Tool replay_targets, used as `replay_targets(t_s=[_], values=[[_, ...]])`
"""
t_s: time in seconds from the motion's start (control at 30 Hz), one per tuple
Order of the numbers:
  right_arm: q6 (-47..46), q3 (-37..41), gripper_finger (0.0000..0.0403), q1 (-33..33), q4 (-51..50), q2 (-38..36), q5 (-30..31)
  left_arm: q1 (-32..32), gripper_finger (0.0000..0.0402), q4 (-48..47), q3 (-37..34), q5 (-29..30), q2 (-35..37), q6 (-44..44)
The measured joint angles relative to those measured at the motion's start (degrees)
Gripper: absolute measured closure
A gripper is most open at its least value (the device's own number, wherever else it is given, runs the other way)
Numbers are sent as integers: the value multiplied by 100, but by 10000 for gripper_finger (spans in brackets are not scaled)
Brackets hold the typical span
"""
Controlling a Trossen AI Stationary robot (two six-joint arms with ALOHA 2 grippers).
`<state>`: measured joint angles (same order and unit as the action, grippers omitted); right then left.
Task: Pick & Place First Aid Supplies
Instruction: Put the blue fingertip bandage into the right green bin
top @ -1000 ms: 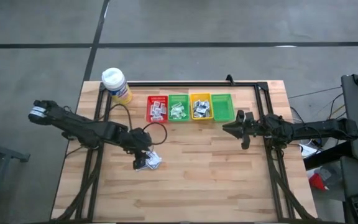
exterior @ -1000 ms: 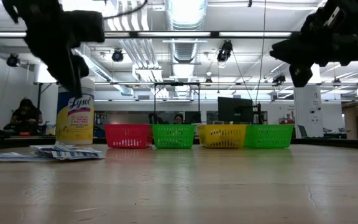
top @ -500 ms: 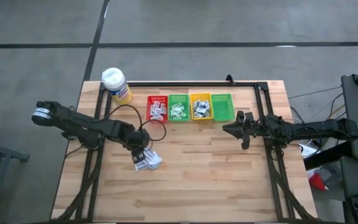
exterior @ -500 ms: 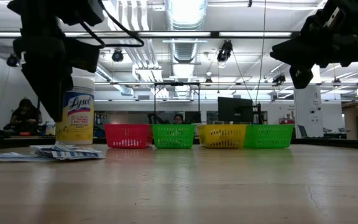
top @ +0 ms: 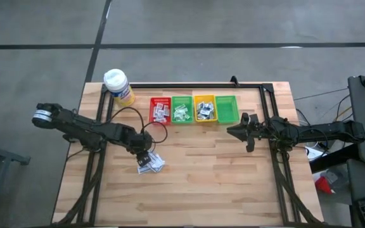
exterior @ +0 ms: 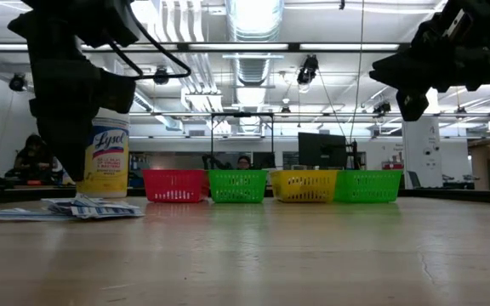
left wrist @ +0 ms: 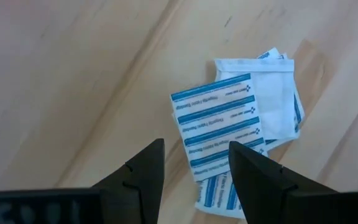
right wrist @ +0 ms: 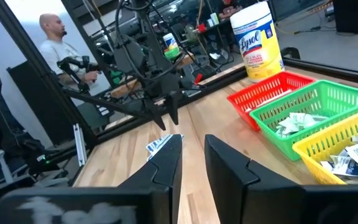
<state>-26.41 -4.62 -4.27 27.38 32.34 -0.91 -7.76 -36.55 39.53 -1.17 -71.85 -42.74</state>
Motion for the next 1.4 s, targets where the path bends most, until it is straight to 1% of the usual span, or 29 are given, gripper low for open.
replay_targets(t_s=[0.13, 0.3, 0.43, 0.67, 1.13, 1.27, 1.4], values=[[0, 0, 341, 0, 0, 0, 0, 38, 229, 148, -66, -4, 0, -272], [0, 2, 346, 0, 0, 0, 0, 163, 229, 745, -319, -133, 0, -654], [0, 2, 346, 0, 1, 0, 0, 292, 229, 681, -378, -135, 0, -815], [0, 2, 346, 0, 4, 0, 0, 353, 229, 702, -401, -137, -2, -842], [-22, 2, 346, 0, 44, 0, 4, 353, 231, 848, -380, -242, -772, -798], [-22, 2, 346, 0, 44, 0, 8, 353, 242, 835, -363, -240, -898, -818], [-22, 2, 346, 0, 44, 0, 86, 353, 271, 813, -354, -228, -942, -822]])
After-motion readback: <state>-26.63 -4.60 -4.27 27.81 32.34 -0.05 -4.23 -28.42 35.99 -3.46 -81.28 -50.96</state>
